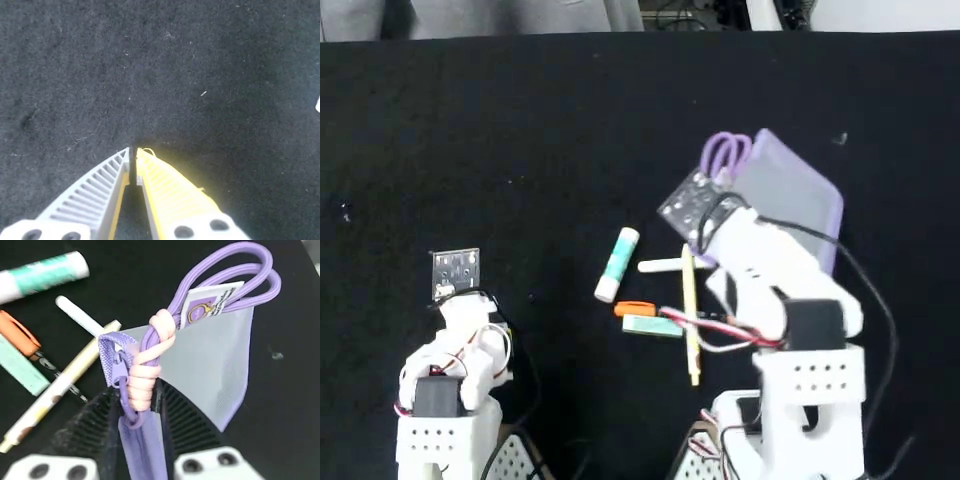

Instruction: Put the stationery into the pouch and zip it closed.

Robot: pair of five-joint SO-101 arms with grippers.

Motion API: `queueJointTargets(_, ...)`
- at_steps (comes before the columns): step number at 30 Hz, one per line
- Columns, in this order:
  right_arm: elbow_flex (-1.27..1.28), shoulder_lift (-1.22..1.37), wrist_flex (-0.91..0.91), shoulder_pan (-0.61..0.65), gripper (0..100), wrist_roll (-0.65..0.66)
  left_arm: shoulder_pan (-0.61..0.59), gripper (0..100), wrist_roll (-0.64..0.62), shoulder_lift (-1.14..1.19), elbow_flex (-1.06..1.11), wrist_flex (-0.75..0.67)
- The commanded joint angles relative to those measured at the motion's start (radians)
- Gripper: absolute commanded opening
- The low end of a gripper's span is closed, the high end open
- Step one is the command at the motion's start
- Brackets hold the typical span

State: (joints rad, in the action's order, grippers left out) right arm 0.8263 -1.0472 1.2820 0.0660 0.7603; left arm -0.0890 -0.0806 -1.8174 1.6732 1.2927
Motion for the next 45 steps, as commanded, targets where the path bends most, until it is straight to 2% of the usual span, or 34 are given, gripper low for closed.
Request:
queueJointTargets(1, 0.007, -0.030, -0.014, 0.089, 1.1, -0.074, 0.010, 3, 0.002, -0.005, 0.025, -0.018)
queueJointTargets(8, -0.002, -0.012, -0.012, 0.230, 1.1, -0.138, 0.016, 3, 0.002, -0.005, 0.025, -0.018)
queueJointTargets(12, -0.041, 0.130, -0.012, 0.328, 1.1, -0.152, 0.019, 3, -0.003, -0.005, 0.025, -0.021)
queueJointTargets(20, -0.239, 0.374, -0.008, 0.377, 1.1, -0.150, 0.021, 3, -0.003, -0.008, 0.025, -0.026)
queueJointTargets(26, -0.248, 0.387, 0.018, 0.446, 1.1, -0.150, 0.196, 3, 0.003, -0.006, 0.025, -0.258)
queueJointTargets(31, -0.288, 0.387, 0.086, 0.442, 1.1, -0.189, 0.306, 3, 0.017, -0.006, 0.025, -0.319)
queueJointTargets(36, -0.329, 0.387, 0.144, 0.443, 1.1, -0.193, 0.380, 3, 0.216, -0.006, 0.025, -0.325)
queueJointTargets(40, -0.344, 0.387, 0.160, 0.440, 1.1, -0.203, 0.367, 3, 0.393, -0.006, 0.024, -0.391)
queueJointTargets(43, -0.346, 0.387, 0.160, 0.440, 1.1, -0.213, 0.355, 11, 0.505, -0.008, 0.007, -0.419)
queueJointTargets(45, -0.346, 0.387, 0.160, 0.439, 1.1, -0.213, 0.357, 19, 0.483, -0.008, -0.012, -0.431)
